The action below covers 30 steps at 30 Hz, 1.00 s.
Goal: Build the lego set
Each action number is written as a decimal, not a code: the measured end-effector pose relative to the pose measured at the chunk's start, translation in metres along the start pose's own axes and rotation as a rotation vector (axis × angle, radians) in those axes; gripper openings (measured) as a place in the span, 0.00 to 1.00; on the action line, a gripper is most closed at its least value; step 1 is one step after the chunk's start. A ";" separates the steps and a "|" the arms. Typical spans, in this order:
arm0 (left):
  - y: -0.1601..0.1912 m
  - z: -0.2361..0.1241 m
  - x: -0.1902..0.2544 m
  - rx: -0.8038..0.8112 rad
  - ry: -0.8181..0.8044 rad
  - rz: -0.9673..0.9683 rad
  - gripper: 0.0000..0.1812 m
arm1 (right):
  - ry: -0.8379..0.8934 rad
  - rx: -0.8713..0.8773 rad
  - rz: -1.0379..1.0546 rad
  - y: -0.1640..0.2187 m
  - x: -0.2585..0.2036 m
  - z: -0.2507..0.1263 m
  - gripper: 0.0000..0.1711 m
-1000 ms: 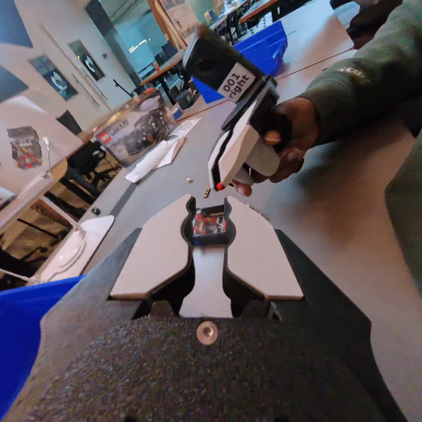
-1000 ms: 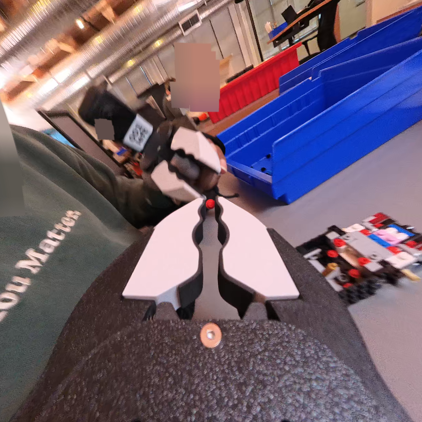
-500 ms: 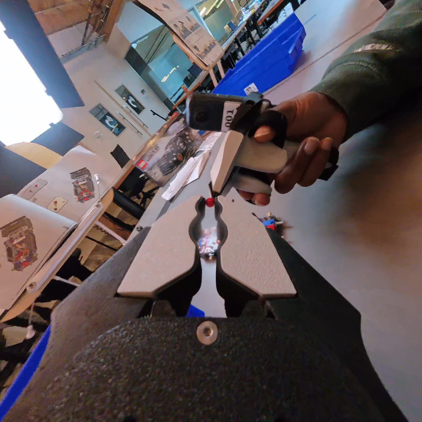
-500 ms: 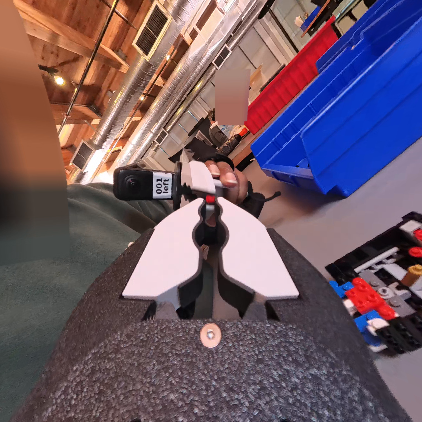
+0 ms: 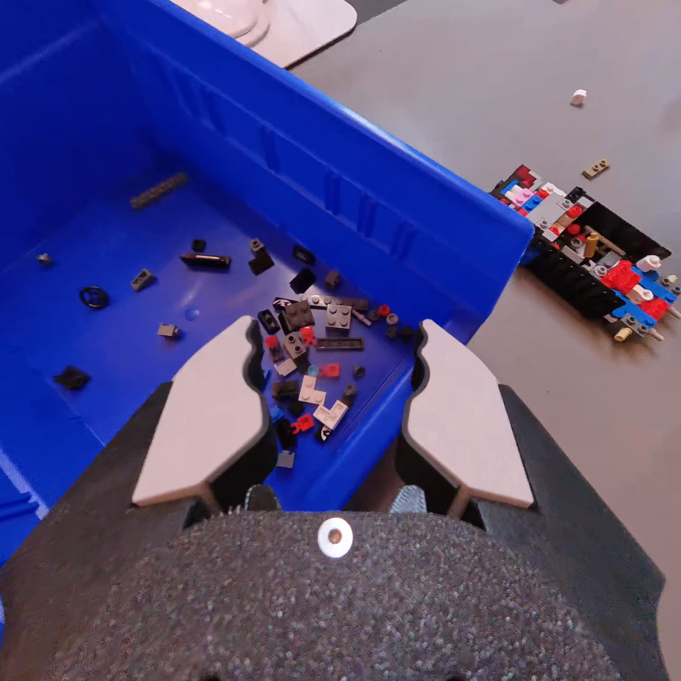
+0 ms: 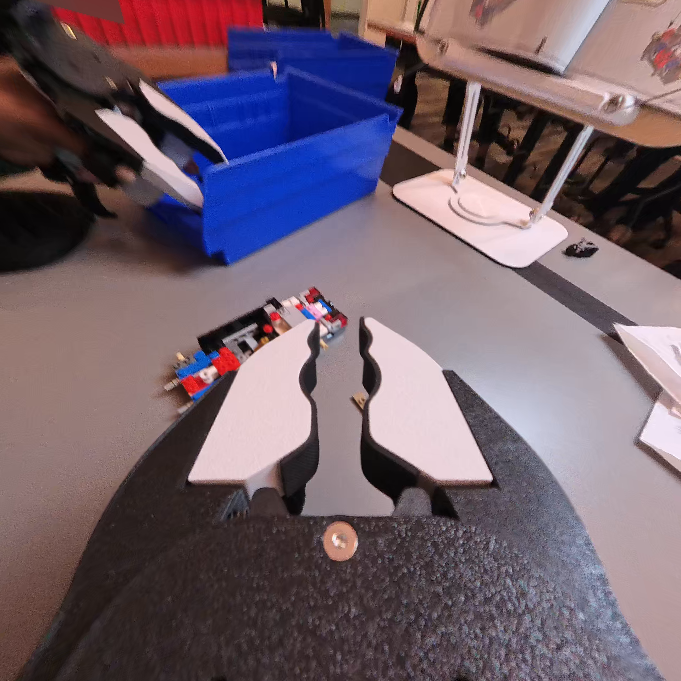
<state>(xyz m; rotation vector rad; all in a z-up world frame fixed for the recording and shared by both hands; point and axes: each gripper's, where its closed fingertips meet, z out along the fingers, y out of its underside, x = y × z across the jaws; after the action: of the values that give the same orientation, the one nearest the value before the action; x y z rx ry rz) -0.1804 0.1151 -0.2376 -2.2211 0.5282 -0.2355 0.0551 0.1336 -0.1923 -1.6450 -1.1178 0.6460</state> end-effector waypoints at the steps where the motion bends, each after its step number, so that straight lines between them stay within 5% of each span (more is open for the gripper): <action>1: 0.000 0.000 0.001 0.002 0.002 0.002 0.44 | 0.002 -0.025 -0.008 0.005 0.001 0.001 0.12; 8: -0.008 -0.004 0.004 0.062 0.009 0.043 0.43 | 0.066 -0.085 -0.015 0.018 0.018 0.001 0.12; 9: -0.021 -0.011 0.010 0.148 0.029 0.073 0.34 | 0.089 -0.097 -0.013 0.021 0.024 -0.001 0.12; 11: -0.055 -0.044 0.039 0.410 0.142 0.181 0.00 | 0.139 -0.119 0.000 0.027 0.038 -0.006 0.12; 17: -0.062 -0.064 0.074 0.525 0.275 0.275 0.00 | 0.171 -0.118 0.045 0.034 0.051 -0.010 0.12; 20: -0.059 -0.062 0.092 0.548 0.360 0.317 0.00 | -0.036 -0.071 -0.021 0.025 0.010 -0.002 0.11; 23: -0.043 -0.051 0.115 0.493 0.426 0.417 0.00 | -0.330 -0.104 -0.173 0.031 -0.058 0.002 0.12; 30: -0.001 -0.014 0.157 0.296 0.496 0.570 0.00 | -0.372 -0.222 -0.308 0.049 -0.089 0.019 0.12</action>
<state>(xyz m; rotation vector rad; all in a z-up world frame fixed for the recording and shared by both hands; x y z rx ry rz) -0.0440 0.0361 -0.2288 -1.6373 1.2760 -0.5248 0.0186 0.0588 -0.2541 -1.5234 -1.7265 0.6589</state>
